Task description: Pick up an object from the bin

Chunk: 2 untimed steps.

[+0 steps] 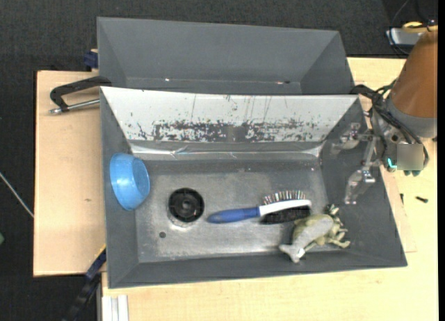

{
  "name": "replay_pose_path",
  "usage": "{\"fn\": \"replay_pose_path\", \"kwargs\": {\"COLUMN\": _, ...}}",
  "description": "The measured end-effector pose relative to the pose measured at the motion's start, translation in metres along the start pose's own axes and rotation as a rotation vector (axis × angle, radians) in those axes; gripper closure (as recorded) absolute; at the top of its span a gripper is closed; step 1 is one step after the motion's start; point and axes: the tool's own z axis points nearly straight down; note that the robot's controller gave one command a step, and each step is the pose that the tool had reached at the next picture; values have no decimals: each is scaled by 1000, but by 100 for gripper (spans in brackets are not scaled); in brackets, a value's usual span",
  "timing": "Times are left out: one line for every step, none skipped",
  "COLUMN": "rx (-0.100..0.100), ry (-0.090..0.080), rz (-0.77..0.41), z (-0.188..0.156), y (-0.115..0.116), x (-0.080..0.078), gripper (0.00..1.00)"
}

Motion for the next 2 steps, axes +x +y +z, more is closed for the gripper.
{"fn": "replay_pose_path", "kwargs": {"rx": -1, "ry": -19, "rz": -129, "z": 137, "y": 16, "x": 3, "gripper": 0}}
{"fn": "replay_pose_path", "kwargs": {"rx": 6, "ry": -12, "rz": -252, "z": 140, "y": 76, "x": 16, "gripper": 0}}
